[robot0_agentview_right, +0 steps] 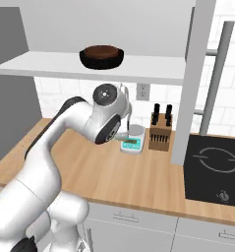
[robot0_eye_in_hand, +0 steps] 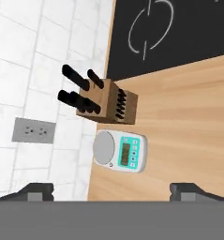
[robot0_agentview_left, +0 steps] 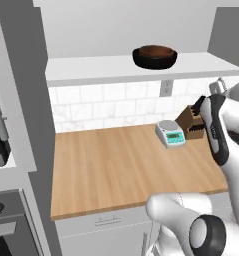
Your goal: Pick up the bowls on the counter and stack them on top of one another in the open cabinet. Place the smaller bowl on top of the larger bowl.
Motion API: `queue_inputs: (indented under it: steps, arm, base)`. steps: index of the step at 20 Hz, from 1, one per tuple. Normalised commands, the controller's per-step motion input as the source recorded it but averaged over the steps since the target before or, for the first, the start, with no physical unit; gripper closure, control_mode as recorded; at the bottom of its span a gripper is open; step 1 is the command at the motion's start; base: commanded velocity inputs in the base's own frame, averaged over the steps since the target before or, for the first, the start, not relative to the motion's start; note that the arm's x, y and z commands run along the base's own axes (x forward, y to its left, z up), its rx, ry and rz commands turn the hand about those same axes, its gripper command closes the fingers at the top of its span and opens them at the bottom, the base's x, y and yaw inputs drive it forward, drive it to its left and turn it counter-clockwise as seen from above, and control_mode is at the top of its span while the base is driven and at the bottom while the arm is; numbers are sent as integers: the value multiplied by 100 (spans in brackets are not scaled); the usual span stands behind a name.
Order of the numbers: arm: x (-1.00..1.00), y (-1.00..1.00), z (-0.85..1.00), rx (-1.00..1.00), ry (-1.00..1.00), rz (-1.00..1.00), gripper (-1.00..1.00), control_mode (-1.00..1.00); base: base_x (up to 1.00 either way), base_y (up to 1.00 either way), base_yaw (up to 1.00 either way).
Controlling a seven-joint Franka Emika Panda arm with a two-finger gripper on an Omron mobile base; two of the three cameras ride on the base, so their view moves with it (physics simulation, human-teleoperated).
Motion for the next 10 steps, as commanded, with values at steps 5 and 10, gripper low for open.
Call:
queue_inputs:
  steps: [5,10]
  arm:
    - [-100,-48,-56,3,-73,0,-100,-100]
    - [-38,-2,13,0,-33,0,-100,-100]
  base:
    - [0,0,0]
    - [0,0,0]
